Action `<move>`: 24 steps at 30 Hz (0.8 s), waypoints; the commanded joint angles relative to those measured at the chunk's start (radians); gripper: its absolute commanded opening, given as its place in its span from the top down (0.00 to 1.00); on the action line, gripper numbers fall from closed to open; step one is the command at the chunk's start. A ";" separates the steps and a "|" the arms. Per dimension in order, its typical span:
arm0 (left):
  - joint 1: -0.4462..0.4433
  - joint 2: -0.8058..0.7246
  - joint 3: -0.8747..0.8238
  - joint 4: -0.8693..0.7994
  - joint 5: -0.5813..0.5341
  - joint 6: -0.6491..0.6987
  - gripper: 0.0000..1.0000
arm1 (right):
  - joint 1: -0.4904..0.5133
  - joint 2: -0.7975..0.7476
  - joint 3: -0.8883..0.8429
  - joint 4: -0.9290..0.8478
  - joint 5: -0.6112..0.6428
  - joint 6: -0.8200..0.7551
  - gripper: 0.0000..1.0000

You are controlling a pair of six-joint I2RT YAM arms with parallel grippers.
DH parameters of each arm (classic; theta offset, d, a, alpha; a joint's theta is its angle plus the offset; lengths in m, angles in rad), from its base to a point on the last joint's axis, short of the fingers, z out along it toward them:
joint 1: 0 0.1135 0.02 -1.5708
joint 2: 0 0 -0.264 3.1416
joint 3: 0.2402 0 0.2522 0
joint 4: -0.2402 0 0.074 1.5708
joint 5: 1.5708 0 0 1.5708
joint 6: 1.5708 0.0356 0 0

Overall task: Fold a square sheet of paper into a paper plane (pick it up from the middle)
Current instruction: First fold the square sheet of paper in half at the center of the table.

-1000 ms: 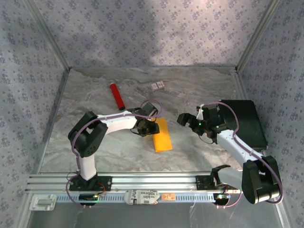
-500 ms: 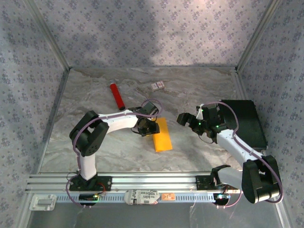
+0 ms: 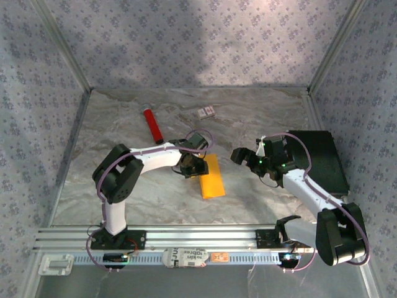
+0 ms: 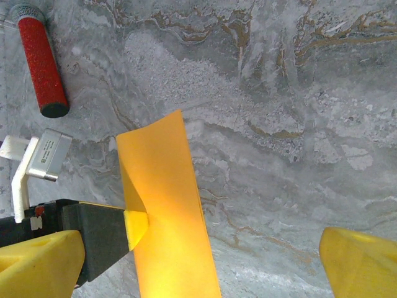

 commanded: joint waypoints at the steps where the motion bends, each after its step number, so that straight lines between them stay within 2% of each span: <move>1: -0.012 0.109 -0.028 0.021 -0.045 0.001 0.53 | 0.008 0.006 0.028 -0.024 0.017 -0.019 0.01; 18: -0.012 0.115 -0.026 0.024 -0.039 0.003 0.53 | 0.011 0.012 0.024 -0.015 0.010 -0.024 0.01; 21: -0.011 0.115 -0.028 0.024 -0.038 0.004 0.53 | 0.011 0.021 0.017 0.018 -0.035 -0.031 0.07; 24: -0.011 0.115 -0.028 0.025 -0.037 0.007 0.53 | 0.020 0.053 0.024 0.054 -0.106 -0.038 0.22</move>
